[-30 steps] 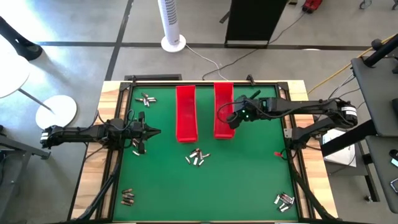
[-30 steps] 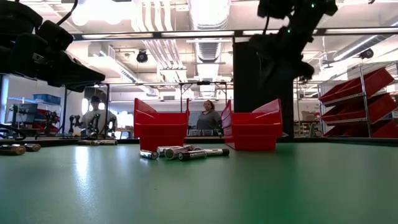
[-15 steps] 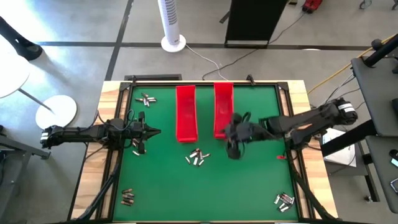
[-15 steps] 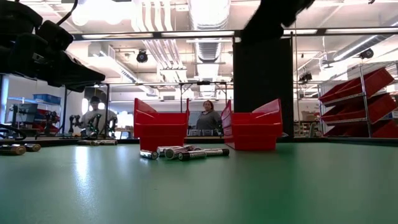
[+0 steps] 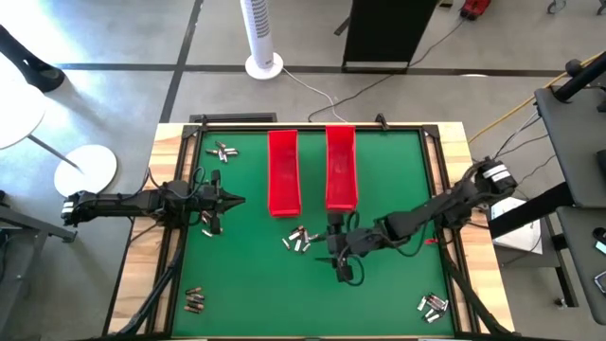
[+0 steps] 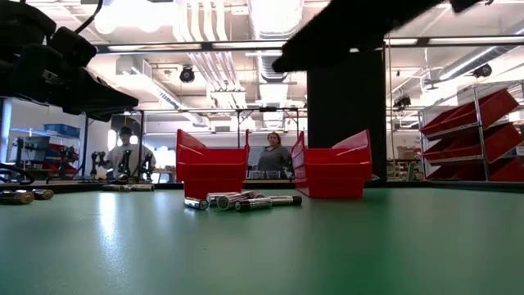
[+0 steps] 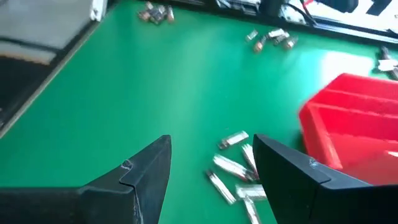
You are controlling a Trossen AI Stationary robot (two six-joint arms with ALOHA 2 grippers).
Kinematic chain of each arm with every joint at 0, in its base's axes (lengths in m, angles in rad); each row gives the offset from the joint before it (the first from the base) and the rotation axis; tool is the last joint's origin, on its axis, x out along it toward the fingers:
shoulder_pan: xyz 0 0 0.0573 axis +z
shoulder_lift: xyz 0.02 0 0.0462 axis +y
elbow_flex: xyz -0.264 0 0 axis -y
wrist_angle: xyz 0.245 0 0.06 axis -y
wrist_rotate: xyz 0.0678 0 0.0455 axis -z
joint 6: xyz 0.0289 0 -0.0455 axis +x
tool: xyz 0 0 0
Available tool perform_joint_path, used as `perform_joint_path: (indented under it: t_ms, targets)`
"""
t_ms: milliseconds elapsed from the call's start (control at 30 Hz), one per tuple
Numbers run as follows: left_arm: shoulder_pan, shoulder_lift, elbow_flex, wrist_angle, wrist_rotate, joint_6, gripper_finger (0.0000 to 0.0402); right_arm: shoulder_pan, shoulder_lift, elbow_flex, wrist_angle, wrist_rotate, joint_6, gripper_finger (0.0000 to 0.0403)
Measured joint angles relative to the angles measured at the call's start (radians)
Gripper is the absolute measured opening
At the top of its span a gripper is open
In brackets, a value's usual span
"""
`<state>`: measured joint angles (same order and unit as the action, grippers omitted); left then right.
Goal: Sort batteries
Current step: Put the silver battery into the right red bin
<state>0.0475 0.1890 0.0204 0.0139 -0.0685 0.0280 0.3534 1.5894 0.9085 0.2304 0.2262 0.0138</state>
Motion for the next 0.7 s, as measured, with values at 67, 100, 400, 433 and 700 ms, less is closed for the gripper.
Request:
perform_joint_path:
  t_ms: [67, 100, 400, 433, 700]
  targets:
    - [0.000, 0.000, 0.000, 0.000, 0.000, 0.000, 0.0000, -0.008, 0.026, -0.038, 0.076, 0.005, 0.017, 0.0219]
    - [0.000, 0.000, 0.000, 0.000, 0.000, 0.000, 0.0000, -0.011, 0.042, -0.056, 0.118, 0.019, 0.020, 0.0219]
    - [0.000, 0.000, 0.000, 0.000, 0.000, 0.000, 0.0000, -0.061, 0.162, -0.104, 0.200, 0.092, 0.065, 0.0219]
    - [0.000, 0.000, 0.000, 0.000, 0.000, 0.000, 0.0000, -0.064, 0.175, -0.104, 0.202, 0.091, 0.064, 0.0219]
    - [0.000, 0.000, 0.000, 0.000, 0.000, 0.000, 0.0000, -0.087, 0.261, -0.103, 0.198, 0.096, 0.103, 0.0219]
